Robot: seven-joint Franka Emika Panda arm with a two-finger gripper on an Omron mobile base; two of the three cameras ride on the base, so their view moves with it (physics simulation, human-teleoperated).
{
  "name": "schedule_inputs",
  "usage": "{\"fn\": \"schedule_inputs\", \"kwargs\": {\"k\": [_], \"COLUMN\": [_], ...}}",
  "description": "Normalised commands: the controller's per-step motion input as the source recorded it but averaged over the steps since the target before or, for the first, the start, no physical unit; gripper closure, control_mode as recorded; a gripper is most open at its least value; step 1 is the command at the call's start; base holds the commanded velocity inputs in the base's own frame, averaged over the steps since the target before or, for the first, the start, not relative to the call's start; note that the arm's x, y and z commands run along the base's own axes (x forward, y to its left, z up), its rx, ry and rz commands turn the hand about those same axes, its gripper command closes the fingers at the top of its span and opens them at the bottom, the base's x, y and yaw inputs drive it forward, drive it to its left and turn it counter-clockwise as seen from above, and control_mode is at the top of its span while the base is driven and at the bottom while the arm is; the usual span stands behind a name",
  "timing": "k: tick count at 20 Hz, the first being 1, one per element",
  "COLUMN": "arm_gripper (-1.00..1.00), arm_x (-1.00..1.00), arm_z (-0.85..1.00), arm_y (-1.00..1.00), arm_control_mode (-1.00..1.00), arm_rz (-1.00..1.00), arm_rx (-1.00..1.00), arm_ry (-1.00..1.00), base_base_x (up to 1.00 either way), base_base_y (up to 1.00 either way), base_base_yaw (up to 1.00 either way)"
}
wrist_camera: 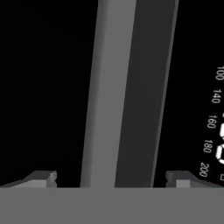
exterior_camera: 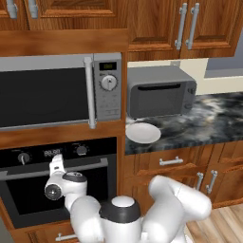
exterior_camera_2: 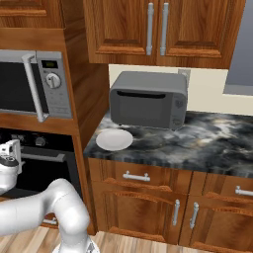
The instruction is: Take the fish from the oven and place it on the plate on the counter.
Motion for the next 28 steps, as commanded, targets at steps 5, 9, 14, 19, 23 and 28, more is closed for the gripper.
{"fn": "schedule_inputs", "kwargs": {"k": [5, 9, 14, 19, 23, 28], "arm_gripper": [-1.00, -1.00, -1.00, -1.00, -1.00, 1.00], "arm_x": [0.17, 0.08, 0.19, 0.42, 0.20, 0.04], "arm_z": [-0.52, -0.57, -0.13, 0.00, 0.00, 0.00], "arm_y": [0.01, 0.02, 0.04, 0.12, 0.12, 0.09], "arm_control_mode": [-1.00, -1.00, -1.00, -1.00, -1.00, -1.00], "arm_rz": [0.00, 0.00, 0.00, 0.00, 0.00, 0.00], "arm_rx": [0.00, 0.00, 0.00, 0.00, 0.00, -0.01], "arm_ry": [0.00, -0.06, -0.04, 0.01, 0.04, 0.06], "base_base_x": [0.00, 0.00, 0.00, 0.00, 0.00, 0.00], "base_base_y": [0.00, 0.00, 0.00, 0.00, 0.00, 0.00], "base_base_yaw": [0.00, 0.00, 0.00, 0.00, 0.00, 0.00]}}
